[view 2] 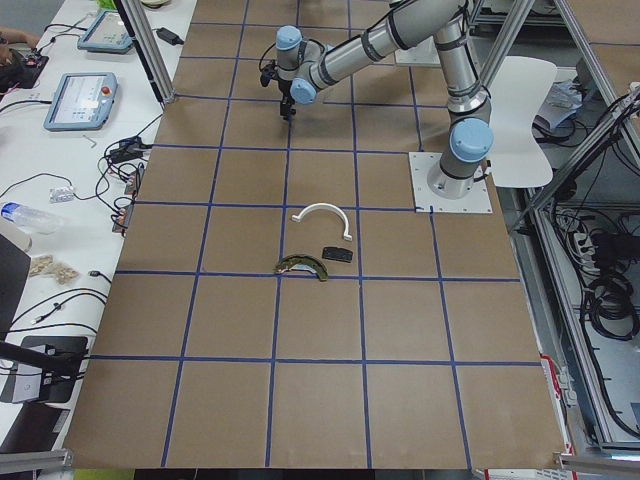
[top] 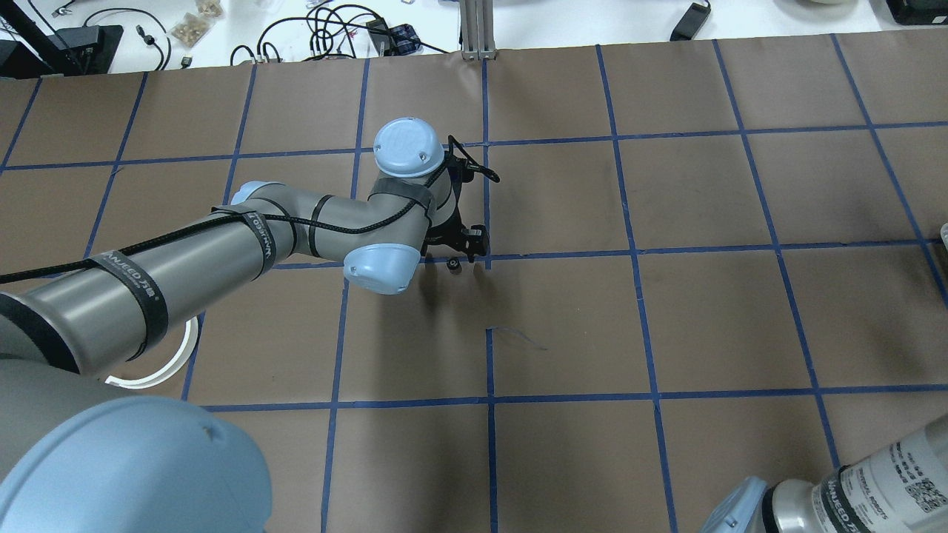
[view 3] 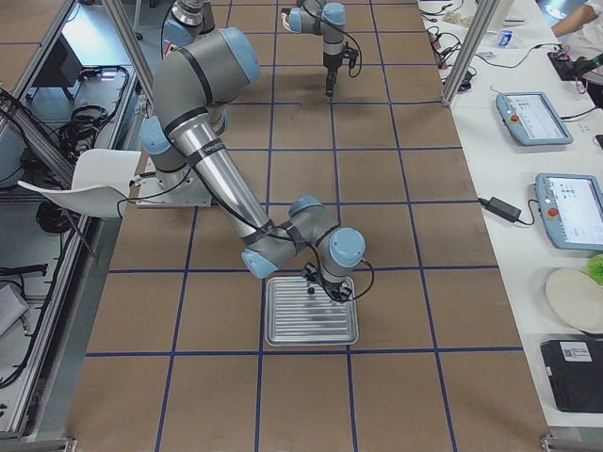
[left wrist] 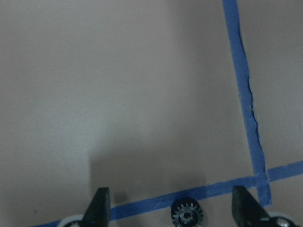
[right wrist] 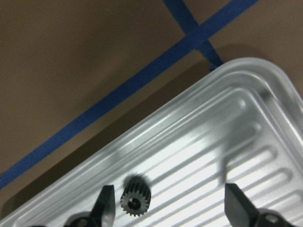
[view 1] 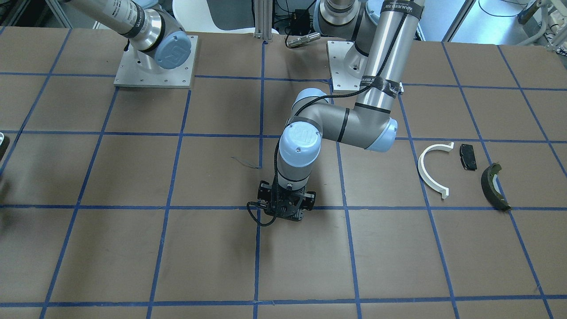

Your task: Place bearing gear from tray to pile

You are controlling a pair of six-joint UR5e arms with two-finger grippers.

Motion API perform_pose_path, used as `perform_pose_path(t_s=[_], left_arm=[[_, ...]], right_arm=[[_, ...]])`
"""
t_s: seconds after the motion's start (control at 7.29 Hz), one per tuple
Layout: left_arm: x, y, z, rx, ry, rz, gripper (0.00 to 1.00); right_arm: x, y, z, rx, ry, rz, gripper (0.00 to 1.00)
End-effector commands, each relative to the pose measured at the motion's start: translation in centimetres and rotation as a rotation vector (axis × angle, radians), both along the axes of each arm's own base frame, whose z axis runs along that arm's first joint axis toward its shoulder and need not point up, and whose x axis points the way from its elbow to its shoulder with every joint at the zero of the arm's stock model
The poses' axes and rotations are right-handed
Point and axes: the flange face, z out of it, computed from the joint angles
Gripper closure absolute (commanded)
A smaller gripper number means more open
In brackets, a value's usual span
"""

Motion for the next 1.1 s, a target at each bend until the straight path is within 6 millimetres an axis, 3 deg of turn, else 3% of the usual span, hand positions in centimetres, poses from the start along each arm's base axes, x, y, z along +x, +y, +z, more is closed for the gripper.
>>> perform_pose_path(t_s=[0.0,0.14,0.27,0.41,0.55,0.96], left_arm=[[-0.1,1.1,-0.4,0.015,-0.007,-0.01,0.22],[0.0,1.1,-0.5,0.015,-0.005,-0.01,0.3],[0.1,0.8,-0.4,0.011,-0.004,-0.01,0.5],[0.2,0.6,-0.3,0.007,-0.005,-0.01,0.81],[0.4,0.3,-0.2,0.003,-0.004,-0.005,1.0],[1.2,-0.3,1.6,-0.026,0.002,-0.007,1.0]], right_arm=[[0.8,1.0,-0.6,-0.018,0.039,-0.125,0.19],[1.7,2.6,-0.7,-0.034,0.064,-0.177,0.2],[2.9,4.0,0.2,-0.058,0.107,-0.176,0.21],[3.6,4.6,0.1,-0.079,0.128,-0.17,0.22],[3.6,4.6,0.1,-0.084,0.133,-0.169,0.23],[2.4,4.0,0.7,-0.1,0.147,-0.175,0.23]])
